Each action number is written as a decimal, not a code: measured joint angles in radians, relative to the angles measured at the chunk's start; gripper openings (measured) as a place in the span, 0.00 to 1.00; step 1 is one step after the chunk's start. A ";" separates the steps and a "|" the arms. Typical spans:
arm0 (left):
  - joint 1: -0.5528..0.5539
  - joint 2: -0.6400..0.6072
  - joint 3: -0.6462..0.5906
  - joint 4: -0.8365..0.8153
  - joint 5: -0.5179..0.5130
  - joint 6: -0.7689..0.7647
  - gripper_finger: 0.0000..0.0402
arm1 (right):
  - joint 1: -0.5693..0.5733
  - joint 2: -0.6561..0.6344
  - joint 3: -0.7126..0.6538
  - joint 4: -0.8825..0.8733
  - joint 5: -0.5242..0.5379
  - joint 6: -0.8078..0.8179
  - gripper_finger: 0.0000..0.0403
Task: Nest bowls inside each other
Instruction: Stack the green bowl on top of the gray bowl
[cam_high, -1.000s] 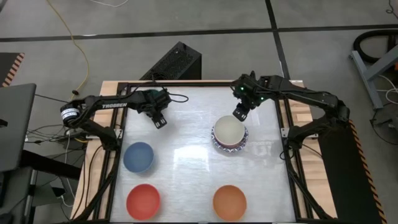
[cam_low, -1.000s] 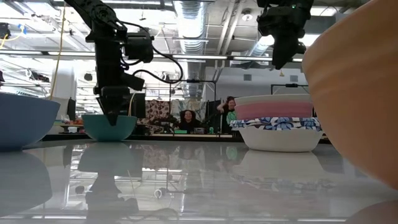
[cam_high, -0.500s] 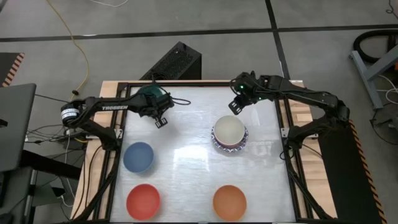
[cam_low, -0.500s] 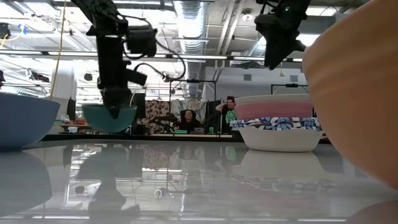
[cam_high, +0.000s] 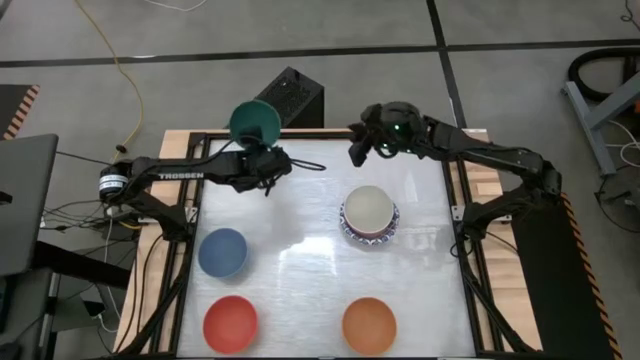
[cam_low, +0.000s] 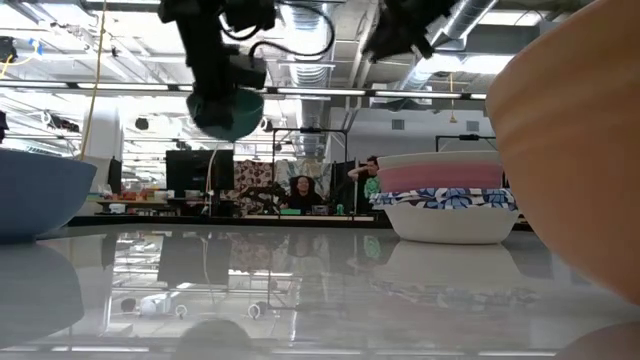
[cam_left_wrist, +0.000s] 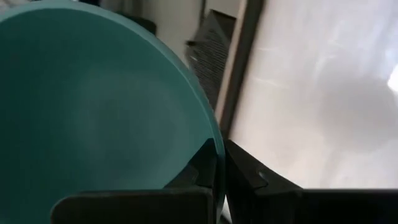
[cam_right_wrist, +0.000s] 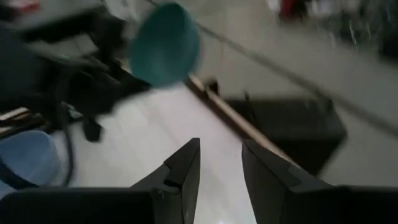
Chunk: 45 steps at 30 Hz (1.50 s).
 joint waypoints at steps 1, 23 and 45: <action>0.000 0.000 0.007 0.012 -0.020 0.039 0.00 | 0.009 0.000 0.000 0.037 0.002 -0.037 0.35; 0.000 0.000 0.013 0.573 0.081 1.044 0.00 | 0.052 0.000 0.000 0.341 0.249 -0.252 0.30; 0.028 0.001 0.013 0.668 0.188 1.386 0.00 | 0.122 0.151 0.000 0.455 0.589 -0.252 0.32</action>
